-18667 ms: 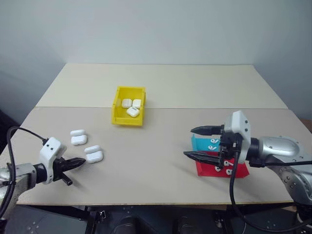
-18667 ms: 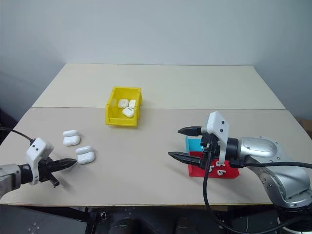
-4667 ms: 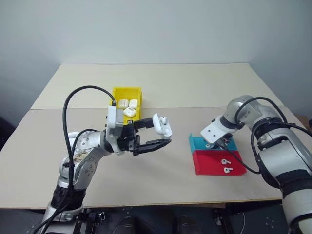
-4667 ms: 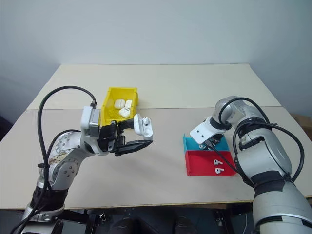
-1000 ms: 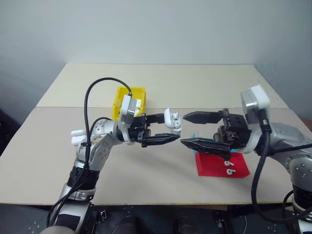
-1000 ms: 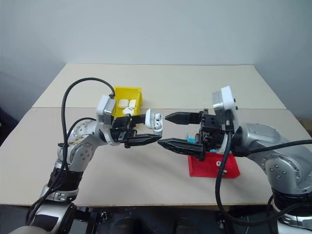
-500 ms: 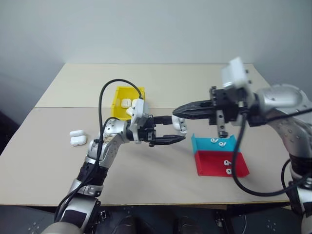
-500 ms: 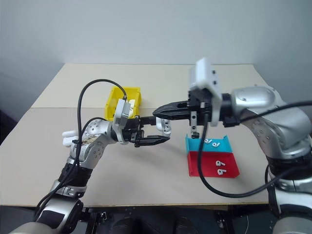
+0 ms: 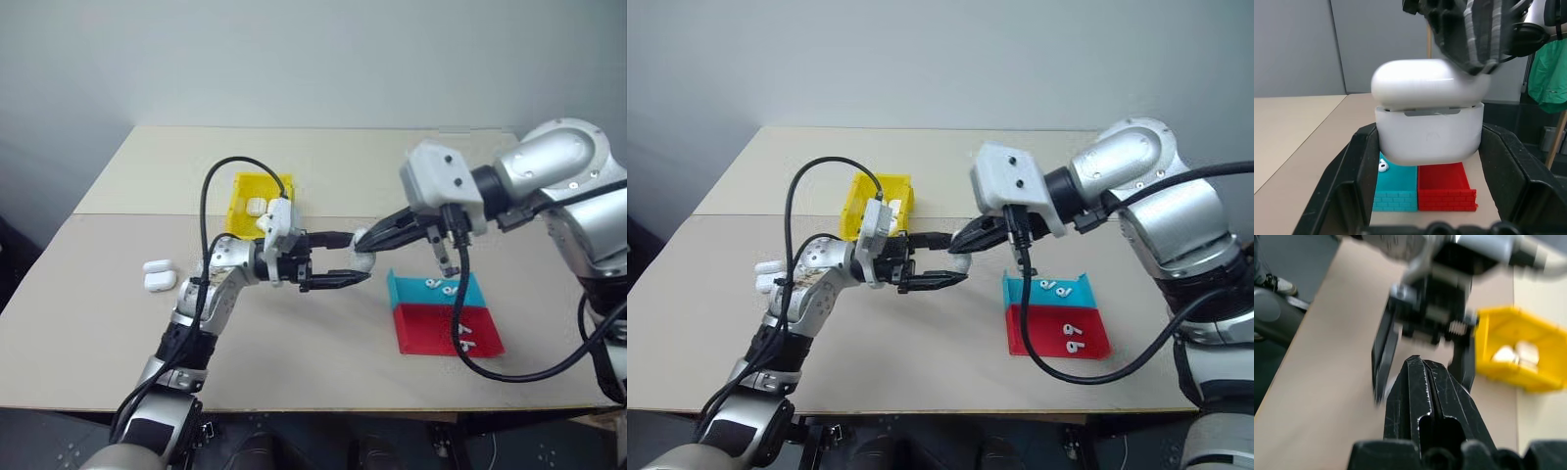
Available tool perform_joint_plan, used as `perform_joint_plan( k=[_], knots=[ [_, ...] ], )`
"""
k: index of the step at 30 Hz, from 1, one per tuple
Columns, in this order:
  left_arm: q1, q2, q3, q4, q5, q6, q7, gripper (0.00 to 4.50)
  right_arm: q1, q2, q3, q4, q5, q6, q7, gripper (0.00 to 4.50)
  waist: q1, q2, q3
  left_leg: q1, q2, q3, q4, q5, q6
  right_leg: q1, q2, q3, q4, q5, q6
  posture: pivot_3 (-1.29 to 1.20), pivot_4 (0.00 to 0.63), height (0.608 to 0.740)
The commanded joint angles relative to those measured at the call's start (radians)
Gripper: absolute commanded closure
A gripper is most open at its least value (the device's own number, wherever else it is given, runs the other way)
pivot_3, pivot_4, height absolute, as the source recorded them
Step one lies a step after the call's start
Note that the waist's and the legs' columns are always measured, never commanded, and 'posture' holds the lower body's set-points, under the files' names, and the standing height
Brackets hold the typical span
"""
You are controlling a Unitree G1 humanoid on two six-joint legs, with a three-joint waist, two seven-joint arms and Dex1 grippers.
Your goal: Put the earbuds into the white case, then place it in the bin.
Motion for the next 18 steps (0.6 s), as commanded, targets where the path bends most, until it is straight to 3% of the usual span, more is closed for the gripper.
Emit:
perform_joint_plan(
  k=[1,6,9,13,18],
  knots=[
    [0.007,0.004,0.048,-0.087,-0.027,-0.025,0.029,1.73,0.045,-0.019,-0.079,-0.002,-0.007,0.018,-0.038,4.48,-0.001,0.0,0.0,0.0,0.0,0.0,0.0,0.0,0.0,0.0,0.0,0.0,0.0,0.0,0.0,0.0,0.15,0.74],
    [0.038,0.021,0.076,-0.136,-0.02,-0.021,0.093,1.73,0.099,0.03,-0.224,-0.013,0.068,0.125,-0.173,4.48,-0.001,0.0,0.0,0.001,0.0,0.0,0.0,0.0,0.0,0.0,0.0,0.0,0.0,0.0,0.0,0.0,0.15,0.74],
    [0.054,0.018,0.116,-0.168,0.01,-0.007,0.211,1.73,0.141,0.036,-0.317,-0.041,0.119,0.226,-0.264,4.48,0.0,0.0,0.0,0.001,0.0,0.0,0.0,0.0,-0.001,0.001,0.0,0.0,0.0,0.0,0.0,0.0,0.15,0.74],
    [0.028,-0.01,0.152,-0.115,0.146,-0.007,0.486,1.73,0.255,0.054,-0.353,-0.118,0.1,0.31,-0.422,4.48,0.004,0.0,0.0,0.001,0.0,-0.001,0.0,0.0,0.0,0.001,0.0,-0.001,0.0,0.0,0.0,0.0,0.15,0.74],
    [-0.103,-0.06,0.181,0.11,0.344,-0.051,0.834,1.73,0.361,0.147,-0.364,-0.228,0.11,0.337,-0.572,4.48,0.005,0.0,0.0,0.001,-0.001,-0.002,0.0,0.0,0.0,0.002,-0.001,-0.001,0.0,0.0,0.0,0.0,0.15,0.74]
  ],
)
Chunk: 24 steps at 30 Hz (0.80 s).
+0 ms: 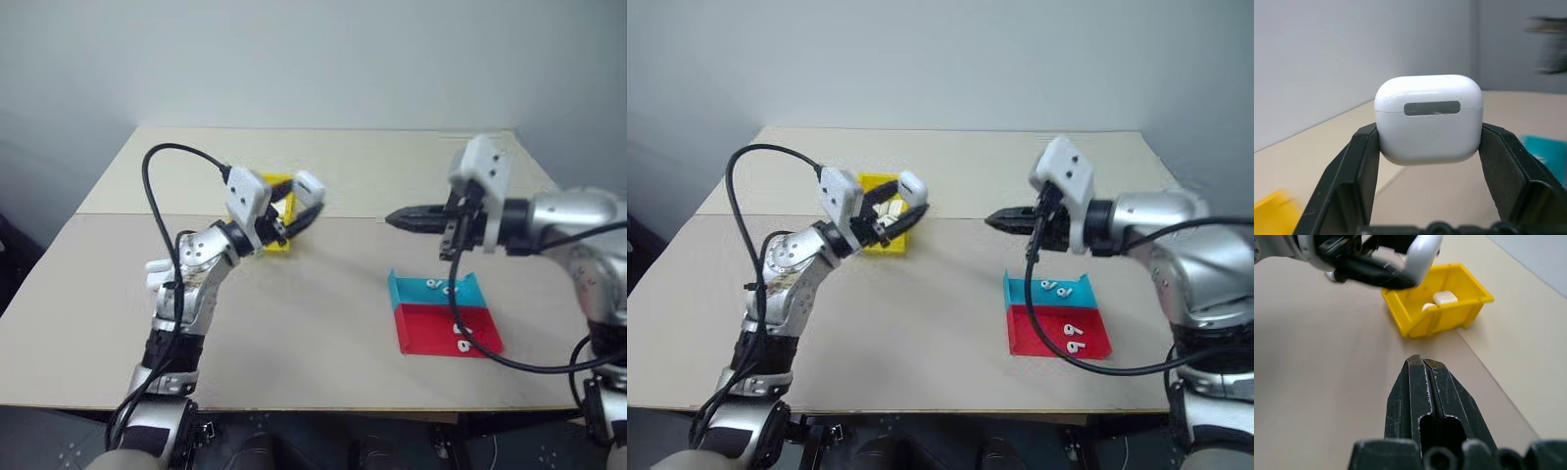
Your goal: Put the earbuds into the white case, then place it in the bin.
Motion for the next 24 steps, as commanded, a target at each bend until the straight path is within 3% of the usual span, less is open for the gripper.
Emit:
perform_joint_plan(
  k=[1,5,10,13,16,20,24],
  knots=[
    [-0.104,-0.022,0.017,0.14,0.122,-0.048,0.215,1.73,0.018,0.039,-0.039,-0.1,0.022,0.017,-0.087,4.48,-0.001,0.0,0.0,-0.001,0.0,0.0,0.0,0.0,0.0,-0.001,0.0,0.0,0.0,0.0,0.0,0.0,0.15,0.74],
    [-0.2,-0.054,-0.008,0.354,0.227,-0.066,0.381,1.73,0.038,0.067,-0.038,-0.14,0.042,0.029,-0.129,4.48,-0.002,0.0,0.0,-0.002,-0.001,0.001,-0.001,0.0,0.0,-0.001,0.0,0.0,-0.002,0.0,0.0,0.0,0.15,0.74],
    [-0.236,-0.071,-0.008,0.458,0.27,-0.044,0.466,1.73,0.051,0.054,-0.051,-0.153,0.061,0.032,-0.143,4.48,-0.004,0.0,0.0,-0.003,-0.001,0.001,-0.001,0.0,0.0,-0.002,-0.001,0.0,-0.002,0.0,0.001,0.0,0.15,0.74],
    [-0.235,-0.067,-0.013,0.467,0.281,0.022,0.472,0.78,0.058,0.045,-0.061,-0.16,0.073,0.035,-0.146,4.5,-0.004,0.0,0.0,-0.003,-0.001,0.0,-0.001,0.0,0.0,-0.002,-0.001,-0.001,-0.002,0.0,0.001,0.0,0.15,0.74],
    [-0.219,-0.061,-0.01,0.446,0.284,0.065,0.474,0.02,0.066,0.039,-0.066,-0.163,0.085,0.035,-0.148,4.5,-0.005,0.0,0.0,-0.003,-0.001,0.0,-0.001,0.0,0.0,-0.002,-0.001,-0.001,-0.002,0.0,0.001,0.0,0.15,0.74],
    [-0.158,-0.062,0.025,0.337,0.255,0.003,0.475,0.02,0.073,0.034,-0.065,-0.151,0.091,0.018,-0.145,4.5,-0.005,0.0,0.0,-0.003,-0.001,0.0,-0.001,0.0,0.0,-0.002,-0.001,-0.001,-0.002,0.0,0.001,0.0,0.15,0.74],
    [-0.068,0.008,0.03,0.122,0.21,0.102,0.349,0.02,0.091,0.03,-0.056,-0.121,0.072,-0.034,-0.118,4.5,-0.008,0.0,0.0,-0.003,-0.001,0.0,-0.001,0.0,-0.001,-0.002,-0.001,-0.001,-0.002,0.0,0.001,0.0,0.15,0.74]
  ],
)
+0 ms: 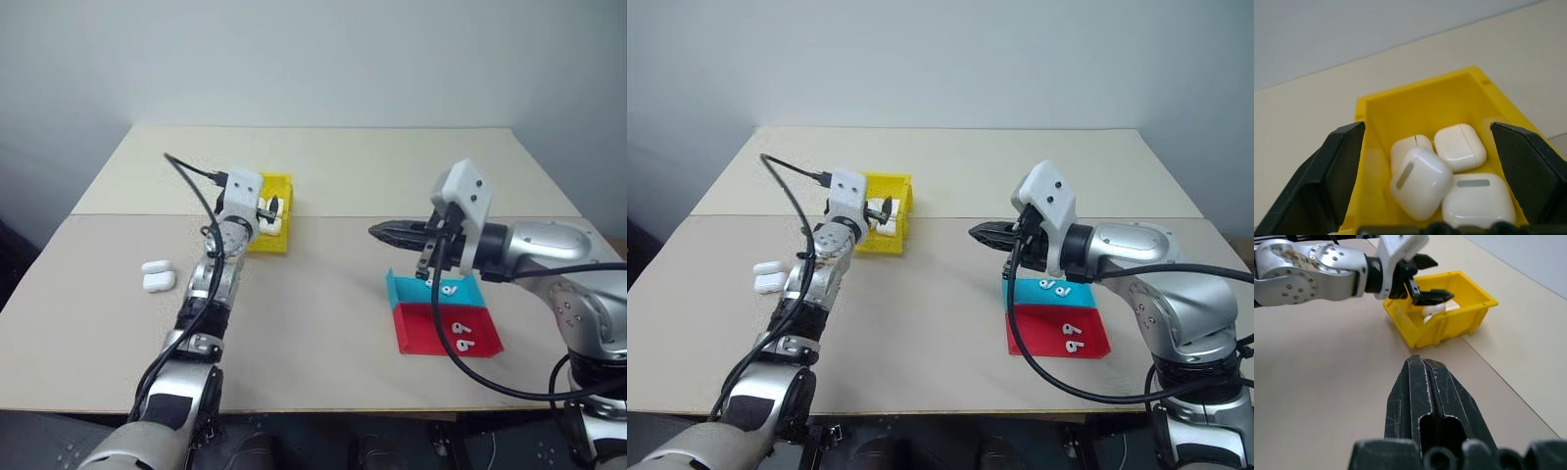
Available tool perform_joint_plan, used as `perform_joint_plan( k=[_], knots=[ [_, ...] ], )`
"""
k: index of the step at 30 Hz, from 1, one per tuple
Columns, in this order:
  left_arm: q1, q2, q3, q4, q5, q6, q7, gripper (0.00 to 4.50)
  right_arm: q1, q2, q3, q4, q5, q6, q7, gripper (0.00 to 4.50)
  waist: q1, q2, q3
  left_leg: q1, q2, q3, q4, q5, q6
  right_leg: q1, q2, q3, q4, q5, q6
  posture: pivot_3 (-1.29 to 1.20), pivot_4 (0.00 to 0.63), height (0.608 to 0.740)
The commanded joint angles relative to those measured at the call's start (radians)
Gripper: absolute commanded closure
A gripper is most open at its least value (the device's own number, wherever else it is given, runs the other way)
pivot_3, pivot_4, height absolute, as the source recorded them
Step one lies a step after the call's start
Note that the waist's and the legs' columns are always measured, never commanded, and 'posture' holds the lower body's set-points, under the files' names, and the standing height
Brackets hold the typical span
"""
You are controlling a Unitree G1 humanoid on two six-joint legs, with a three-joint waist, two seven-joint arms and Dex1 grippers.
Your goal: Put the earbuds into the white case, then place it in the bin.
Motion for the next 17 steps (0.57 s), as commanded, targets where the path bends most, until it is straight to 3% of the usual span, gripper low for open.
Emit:
perform_joint_plan(
  k=[1,4,8,13,17],
  knots=[
    [0.068,0.1,0.036,-0.255,-0.122,0.128,-0.195,0.02,0.013,-0.013,-0.025,0.015,-0.014,-0.07,0.023,4.5,-0.005,0.0,0.0,0.0,0.0,0.0,0.0,0.0,0.0,0.0,0.0,0.0,0.0,0.0,0.0,0.0,0.15,0.74],
    [0.183,0.203,0.088,-0.464,-0.284,0.227,-0.383,0.02,0.056,-0.019,-0.008,0.031,-0.047,-0.131,0.042,4.5,-0.011,0.0,0.0,0.001,0.001,0.0,-0.001,0.001,-0.001,0.0,0.0,0.0,0.001,0.0,0.0,0.0,0.15,0.74],
    [0.4,0.433,0.181,-0.737,-0.442,0.353,-0.604,0.02,0.148,-0.025,-0.028,0.021,-0.047,-0.172,0.066,4.5,-0.017,0.0,0.0,0.002,0.001,0.0,-0.001,0.001,-0.001,0.0,0.0,0.001,0.001,0.0,0.0,0.0,0.15,0.74],
    [0.607,0.583,0.404,-0.985,-0.709,0.56,-0.698,0.02,0.272,-0.024,-0.072,-0.032,-0.024,-0.22,0.092,4.5,-0.007,0.0,0.0,0.004,0.001,-0.001,-0.002,0.0,0.0,0.002,0.0,0.001,0.001,0.0,0.0,0.0,0.15,0.74],
    [0.702,0.653,0.532,-1.084,-0.815,0.613,-0.725,0.02,0.343,-0.07,-0.077,-0.031,-0.056,-0.289,0.152,4.5,0.0,0.0,0.0,0.005,0.001,-0.001,-0.002,0.0,0.0,0.003,0.0,0.001,0.001,-0.001,0.0,0.0,0.15,0.74]
  ],
)
